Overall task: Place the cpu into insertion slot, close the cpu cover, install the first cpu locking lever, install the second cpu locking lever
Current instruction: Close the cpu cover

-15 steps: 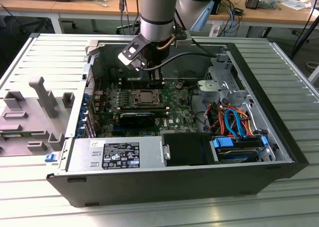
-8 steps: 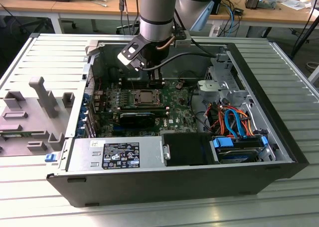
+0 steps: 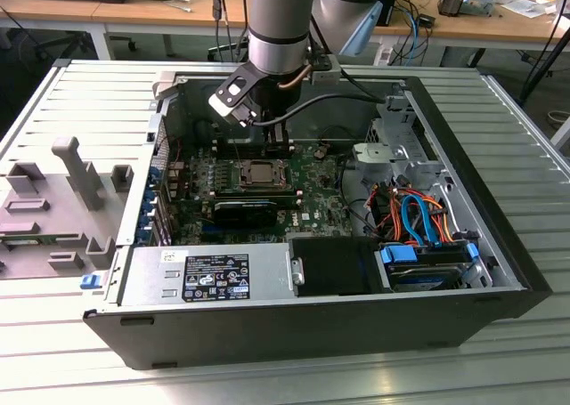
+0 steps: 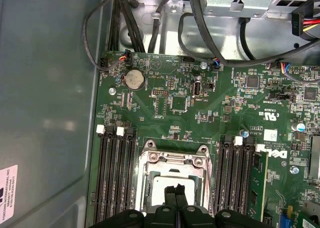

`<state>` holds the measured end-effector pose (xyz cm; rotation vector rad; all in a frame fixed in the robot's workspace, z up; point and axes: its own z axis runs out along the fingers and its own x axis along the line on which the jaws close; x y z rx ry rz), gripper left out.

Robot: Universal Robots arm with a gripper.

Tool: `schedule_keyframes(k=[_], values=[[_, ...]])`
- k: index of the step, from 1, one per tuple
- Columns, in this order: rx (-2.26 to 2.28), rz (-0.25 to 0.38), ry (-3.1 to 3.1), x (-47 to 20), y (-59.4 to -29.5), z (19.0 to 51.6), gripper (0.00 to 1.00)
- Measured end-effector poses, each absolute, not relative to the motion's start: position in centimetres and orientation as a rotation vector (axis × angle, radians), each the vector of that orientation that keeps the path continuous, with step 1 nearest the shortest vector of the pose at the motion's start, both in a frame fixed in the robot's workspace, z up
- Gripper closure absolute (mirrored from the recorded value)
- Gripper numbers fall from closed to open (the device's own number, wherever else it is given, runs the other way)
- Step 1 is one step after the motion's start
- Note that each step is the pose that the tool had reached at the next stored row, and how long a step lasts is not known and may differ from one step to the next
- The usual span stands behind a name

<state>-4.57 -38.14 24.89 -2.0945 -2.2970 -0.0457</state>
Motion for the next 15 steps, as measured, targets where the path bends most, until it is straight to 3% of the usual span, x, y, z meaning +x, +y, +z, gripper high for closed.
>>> schedule_keyframes(k=[15], values=[[-2.095, -0.046, -2.297, -4.85, -38.14, 24.86, 0.89]])
